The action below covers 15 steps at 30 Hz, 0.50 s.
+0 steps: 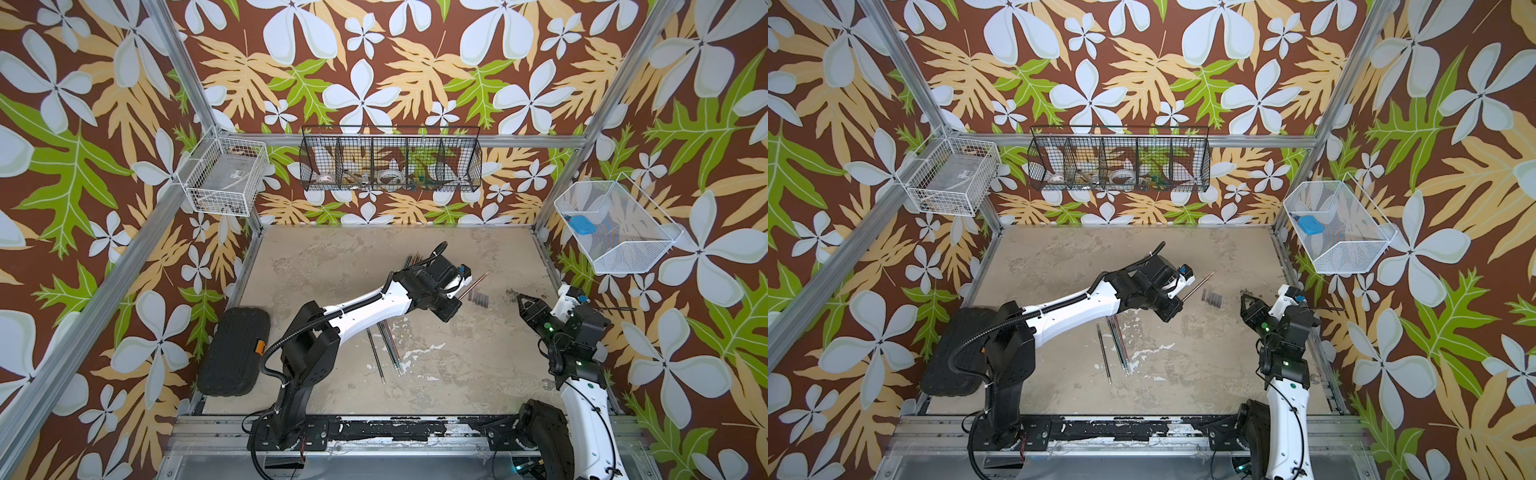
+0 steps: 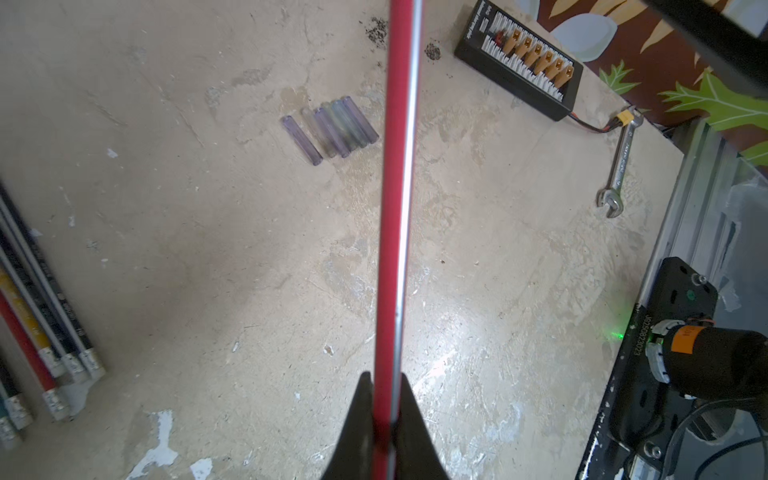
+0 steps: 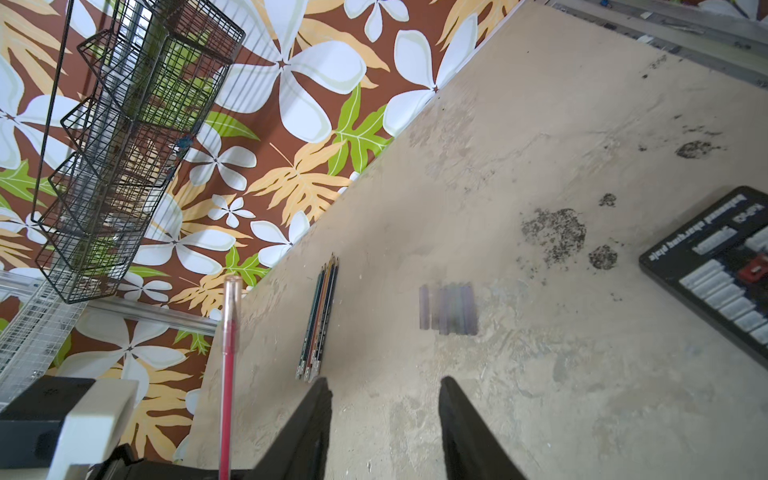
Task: Remove the protective cover of the pencils
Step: Pick up the pencil from the center of the board, then remove the protective sleeve from the pencil.
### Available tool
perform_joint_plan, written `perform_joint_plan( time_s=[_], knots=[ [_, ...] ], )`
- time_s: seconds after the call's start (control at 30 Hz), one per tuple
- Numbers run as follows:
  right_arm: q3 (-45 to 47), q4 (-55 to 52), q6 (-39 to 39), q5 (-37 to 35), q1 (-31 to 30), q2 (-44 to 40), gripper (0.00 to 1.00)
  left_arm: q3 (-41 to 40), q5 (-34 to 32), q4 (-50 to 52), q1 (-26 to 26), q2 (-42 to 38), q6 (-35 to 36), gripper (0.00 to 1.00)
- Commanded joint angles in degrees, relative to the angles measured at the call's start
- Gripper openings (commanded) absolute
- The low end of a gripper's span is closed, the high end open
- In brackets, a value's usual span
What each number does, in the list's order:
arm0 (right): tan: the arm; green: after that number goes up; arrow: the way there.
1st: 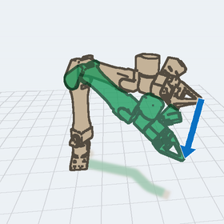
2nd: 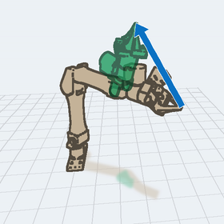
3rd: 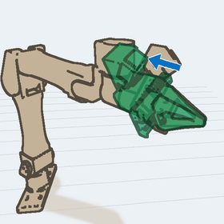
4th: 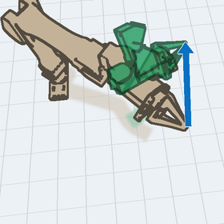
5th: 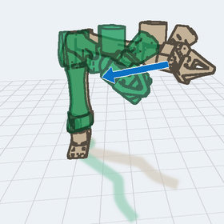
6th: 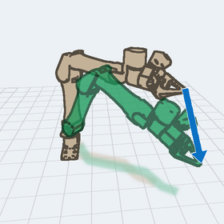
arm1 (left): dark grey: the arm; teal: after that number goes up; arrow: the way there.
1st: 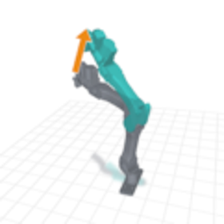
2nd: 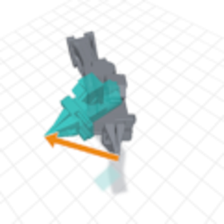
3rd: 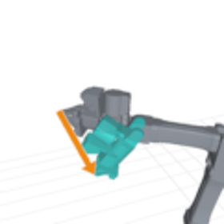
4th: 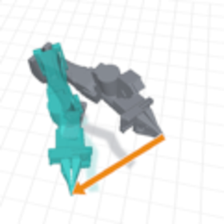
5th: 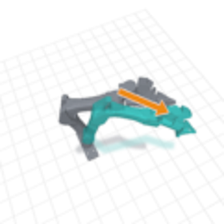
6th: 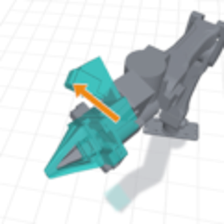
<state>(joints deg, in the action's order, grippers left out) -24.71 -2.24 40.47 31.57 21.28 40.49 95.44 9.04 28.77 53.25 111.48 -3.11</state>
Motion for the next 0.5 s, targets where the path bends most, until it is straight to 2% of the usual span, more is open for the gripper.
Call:
perform_joint_plan(
  time_s=[0.0,0.1,0.3,0.47],
  knots=[
    [1.28,0.24,0.15,0.72,0.17,-0.27,0.44,-4.01,-2.48,-6.76,0.06,-4.04,0.69,0.00],
    [2.00,0.78,0.38,1.34,0.10,-0.24,0.43,-10.28,-2.20,-13.83,0.03,-8.75,3.25,0.00],
    [3.23,1.10,-0.11,1.66,0.17,-1.44,0.42,-22.27,-1.26,-23.65,0.04,-15.89,17.46,0.00],
    [3.79,1.36,-0.04,1.65,0.13,-2.08,0.42,-20.93,-1.13,-20.48,0.07,-15.50,21.32,0.00]
  ],
)
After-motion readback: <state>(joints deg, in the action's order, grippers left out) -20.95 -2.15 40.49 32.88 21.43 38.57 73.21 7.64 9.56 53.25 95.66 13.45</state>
